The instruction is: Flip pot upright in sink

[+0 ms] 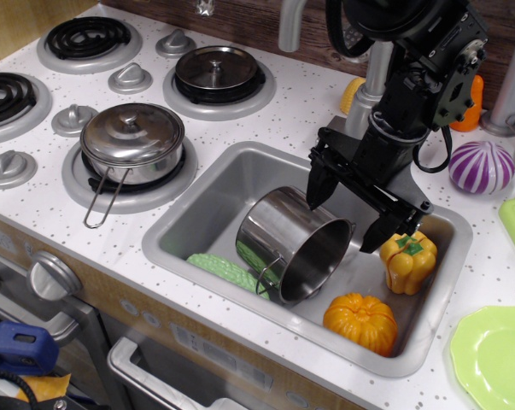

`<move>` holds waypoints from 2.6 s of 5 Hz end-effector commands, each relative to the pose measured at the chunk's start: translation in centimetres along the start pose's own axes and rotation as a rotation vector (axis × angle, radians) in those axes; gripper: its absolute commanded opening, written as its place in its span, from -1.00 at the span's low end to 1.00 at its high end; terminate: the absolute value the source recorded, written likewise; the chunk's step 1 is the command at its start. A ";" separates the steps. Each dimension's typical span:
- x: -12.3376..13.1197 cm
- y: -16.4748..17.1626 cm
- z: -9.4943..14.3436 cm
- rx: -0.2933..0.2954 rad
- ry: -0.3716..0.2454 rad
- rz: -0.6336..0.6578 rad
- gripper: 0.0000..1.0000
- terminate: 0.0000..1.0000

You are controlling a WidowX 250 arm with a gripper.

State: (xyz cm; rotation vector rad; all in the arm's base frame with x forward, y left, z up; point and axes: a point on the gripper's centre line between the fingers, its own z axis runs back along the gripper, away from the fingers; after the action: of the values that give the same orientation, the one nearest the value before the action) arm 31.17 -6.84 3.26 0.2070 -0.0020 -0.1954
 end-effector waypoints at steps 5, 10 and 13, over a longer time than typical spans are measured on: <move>-0.2 0.0 -1.5 0.357 -0.053 -0.063 1.00 -1.00; -1.4 4.9 -2.7 0.342 -0.237 -0.132 -1.00 -1.00; -1.4 5.6 -2.6 0.240 -0.219 -0.128 1.00 -1.00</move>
State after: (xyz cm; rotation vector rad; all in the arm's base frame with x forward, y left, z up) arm 30.07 -0.95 0.87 0.4044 -0.1441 -0.3750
